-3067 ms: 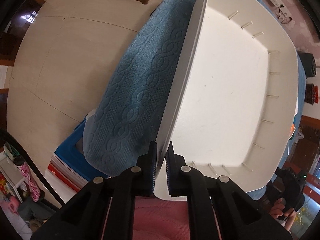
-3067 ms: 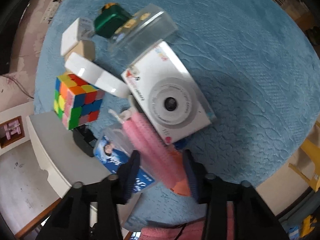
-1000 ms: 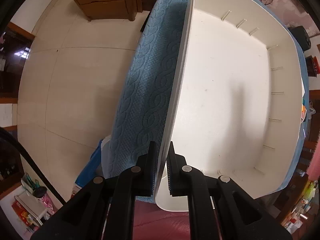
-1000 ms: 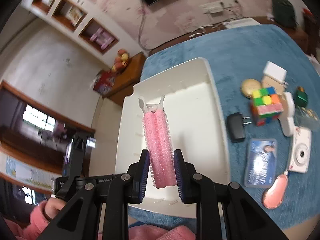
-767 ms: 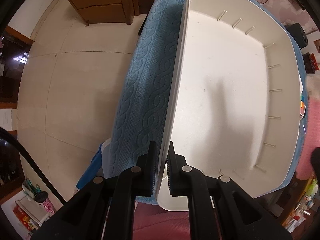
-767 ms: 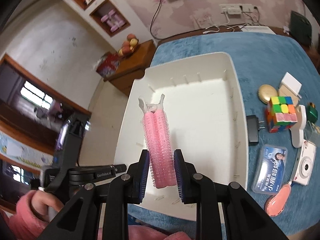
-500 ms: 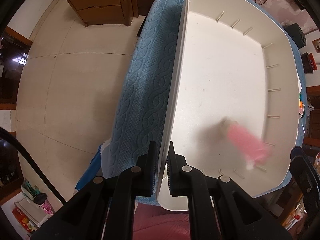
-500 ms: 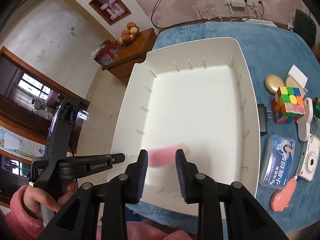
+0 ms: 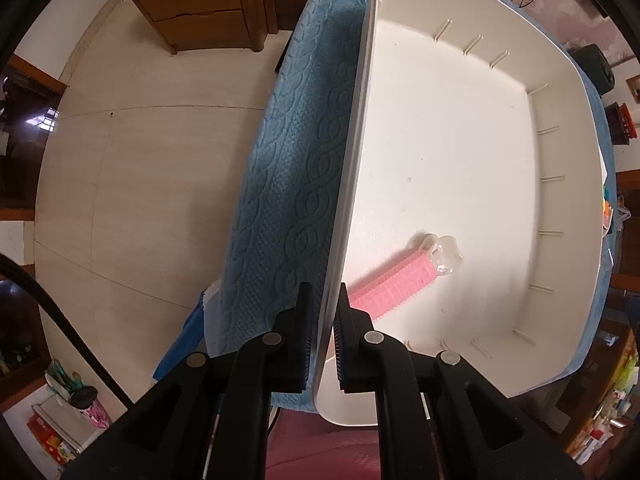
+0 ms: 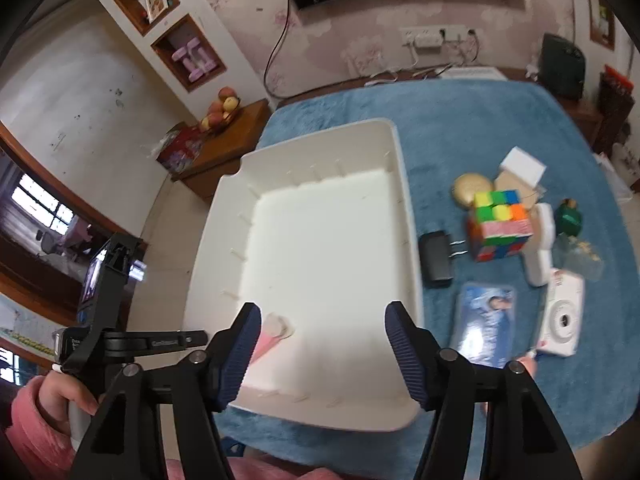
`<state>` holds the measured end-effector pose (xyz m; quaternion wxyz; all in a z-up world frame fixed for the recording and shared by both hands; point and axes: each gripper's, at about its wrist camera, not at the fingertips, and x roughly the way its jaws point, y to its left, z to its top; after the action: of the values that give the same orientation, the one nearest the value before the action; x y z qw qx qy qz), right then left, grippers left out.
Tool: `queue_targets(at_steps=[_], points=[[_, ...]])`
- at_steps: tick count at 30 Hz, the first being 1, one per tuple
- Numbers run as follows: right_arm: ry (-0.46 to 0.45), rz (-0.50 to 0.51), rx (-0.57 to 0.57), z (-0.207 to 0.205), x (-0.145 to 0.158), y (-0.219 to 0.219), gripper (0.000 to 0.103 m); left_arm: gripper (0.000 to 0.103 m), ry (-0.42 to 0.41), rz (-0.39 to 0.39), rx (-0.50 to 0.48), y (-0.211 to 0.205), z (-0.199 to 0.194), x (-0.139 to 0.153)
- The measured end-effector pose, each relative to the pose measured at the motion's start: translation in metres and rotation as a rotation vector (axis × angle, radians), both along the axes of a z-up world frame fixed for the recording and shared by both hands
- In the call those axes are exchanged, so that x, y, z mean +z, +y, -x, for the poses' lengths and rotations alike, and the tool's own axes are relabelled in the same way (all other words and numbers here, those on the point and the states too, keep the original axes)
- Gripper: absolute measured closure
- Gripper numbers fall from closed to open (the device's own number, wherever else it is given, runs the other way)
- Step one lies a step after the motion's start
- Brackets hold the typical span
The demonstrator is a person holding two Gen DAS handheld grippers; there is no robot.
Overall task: Organize rigid objects
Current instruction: 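Move the right gripper to the clear box with blue label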
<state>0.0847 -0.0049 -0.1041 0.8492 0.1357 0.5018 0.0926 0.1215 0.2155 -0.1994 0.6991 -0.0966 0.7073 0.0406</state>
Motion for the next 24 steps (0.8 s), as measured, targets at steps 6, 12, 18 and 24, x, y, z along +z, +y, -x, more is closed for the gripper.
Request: queue_targets(at_steps=[6,12,18,24], points=[[-0.018,0.023,-0.06,0.002,0.001,-0.028,0.027,0.093,0.001,0.0,0.015,0.0,-0.004,-0.002],[0.048,0.011,-0.143,-0.003,-0.012,-0.061,0.022,0.093,-0.002,-0.007,0.026,0.0,0.0,0.002],[0.153,-0.017,-0.203,-0.008,-0.037,-0.088,0.022,0.093,-0.001,-0.005,0.053,0.002,-0.001,0.001],[0.259,-0.065,-0.23,-0.014,-0.063,-0.101,0.022,0.093,-0.002,-0.006,0.081,0.004,-0.002,0.0]])
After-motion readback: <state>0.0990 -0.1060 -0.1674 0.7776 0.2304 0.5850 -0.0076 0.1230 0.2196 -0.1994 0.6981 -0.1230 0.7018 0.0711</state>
